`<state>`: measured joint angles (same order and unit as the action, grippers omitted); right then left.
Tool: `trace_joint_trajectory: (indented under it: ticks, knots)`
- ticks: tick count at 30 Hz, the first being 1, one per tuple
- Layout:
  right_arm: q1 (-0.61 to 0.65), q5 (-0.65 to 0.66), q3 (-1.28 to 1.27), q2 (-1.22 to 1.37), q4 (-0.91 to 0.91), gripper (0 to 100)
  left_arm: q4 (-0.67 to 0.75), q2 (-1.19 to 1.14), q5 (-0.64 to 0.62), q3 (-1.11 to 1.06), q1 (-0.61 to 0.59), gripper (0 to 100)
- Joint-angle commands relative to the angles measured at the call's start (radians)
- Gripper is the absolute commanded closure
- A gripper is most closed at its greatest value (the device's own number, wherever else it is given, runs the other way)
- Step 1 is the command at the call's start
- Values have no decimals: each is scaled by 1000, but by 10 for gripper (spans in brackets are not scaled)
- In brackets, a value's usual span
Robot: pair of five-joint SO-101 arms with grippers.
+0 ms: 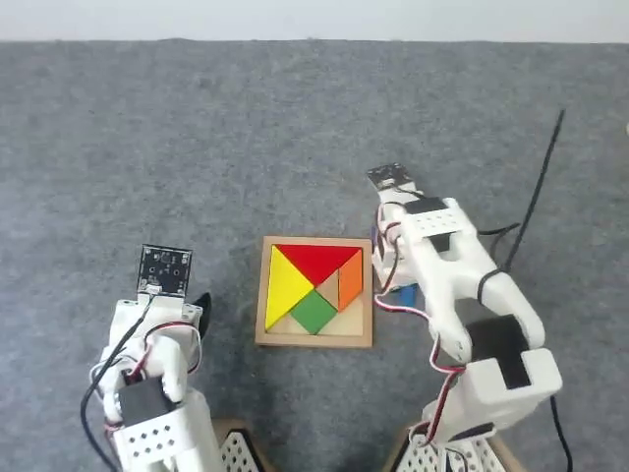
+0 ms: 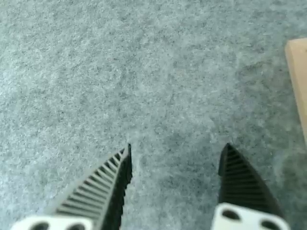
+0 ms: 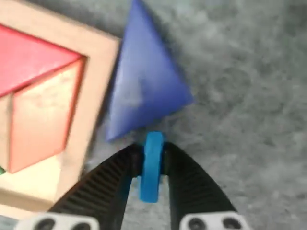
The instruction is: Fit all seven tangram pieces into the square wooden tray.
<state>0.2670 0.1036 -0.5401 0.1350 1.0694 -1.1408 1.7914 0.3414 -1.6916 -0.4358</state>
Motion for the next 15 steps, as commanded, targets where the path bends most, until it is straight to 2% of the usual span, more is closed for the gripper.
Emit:
trace_joint_trajectory:
  ticks: [1,8,12,15]
  knots:
    - [-31,-6,-31,-51,19,961,3,-3,11,7,0,719]
    - [-42,20,-48,-289,82,963,3,-3,11,7,0,719]
    - [21,195,-20,-444,166,967,3,-3,11,7,0,719]
    - [133,321,14,-476,214,991,3,-3,11,7,0,719]
